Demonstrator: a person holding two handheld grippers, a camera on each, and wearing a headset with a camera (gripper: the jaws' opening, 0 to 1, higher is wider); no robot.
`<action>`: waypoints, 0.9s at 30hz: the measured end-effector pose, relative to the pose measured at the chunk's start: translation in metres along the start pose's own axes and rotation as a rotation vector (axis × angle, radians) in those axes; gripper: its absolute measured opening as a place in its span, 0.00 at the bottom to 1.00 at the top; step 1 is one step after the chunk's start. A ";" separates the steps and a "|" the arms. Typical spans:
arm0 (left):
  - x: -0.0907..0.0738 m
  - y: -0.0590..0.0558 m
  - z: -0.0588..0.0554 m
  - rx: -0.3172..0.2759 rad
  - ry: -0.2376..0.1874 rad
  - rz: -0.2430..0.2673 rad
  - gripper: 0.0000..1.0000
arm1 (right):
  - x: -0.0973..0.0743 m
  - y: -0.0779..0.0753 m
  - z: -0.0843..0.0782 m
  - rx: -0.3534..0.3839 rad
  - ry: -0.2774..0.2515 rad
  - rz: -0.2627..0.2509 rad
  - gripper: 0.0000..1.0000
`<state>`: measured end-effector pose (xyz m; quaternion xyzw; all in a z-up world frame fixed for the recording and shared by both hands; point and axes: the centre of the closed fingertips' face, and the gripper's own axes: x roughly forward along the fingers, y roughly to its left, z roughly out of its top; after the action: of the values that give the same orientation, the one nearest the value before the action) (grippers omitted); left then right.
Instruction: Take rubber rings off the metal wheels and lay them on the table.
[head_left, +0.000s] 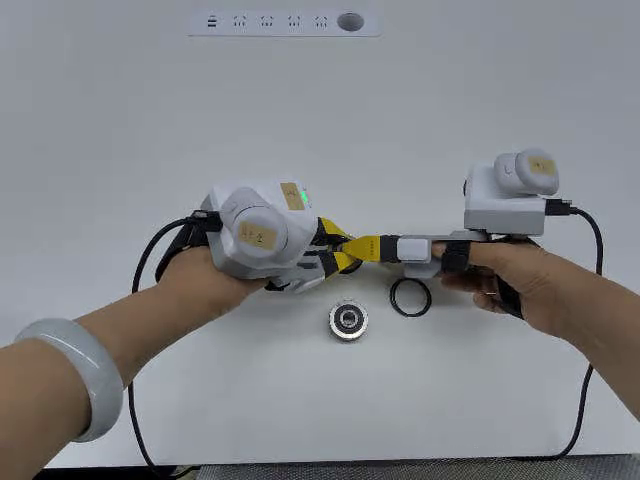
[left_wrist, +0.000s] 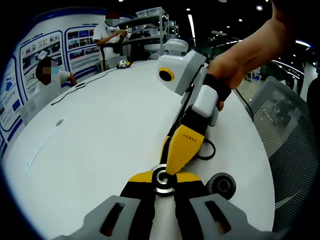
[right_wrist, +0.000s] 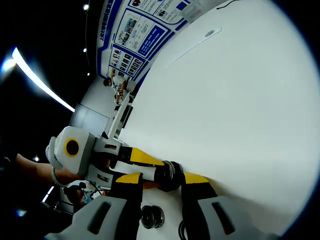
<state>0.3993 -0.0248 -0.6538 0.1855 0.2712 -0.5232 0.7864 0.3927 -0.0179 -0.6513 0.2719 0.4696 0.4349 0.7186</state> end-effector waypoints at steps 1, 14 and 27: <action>0.000 0.000 0.000 0.000 -0.001 -0.001 0.13 | -0.001 0.001 0.000 0.007 0.001 0.005 0.32; 0.000 0.000 0.000 -0.003 -0.002 0.003 0.13 | -0.009 0.002 -0.004 0.006 0.006 0.011 0.26; 0.000 -0.001 0.000 -0.003 -0.001 0.004 0.13 | -0.010 0.003 -0.004 -0.034 0.012 -0.002 0.26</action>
<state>0.3985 -0.0248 -0.6538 0.1846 0.2712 -0.5212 0.7879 0.3860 -0.0257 -0.6459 0.2565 0.4665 0.4438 0.7209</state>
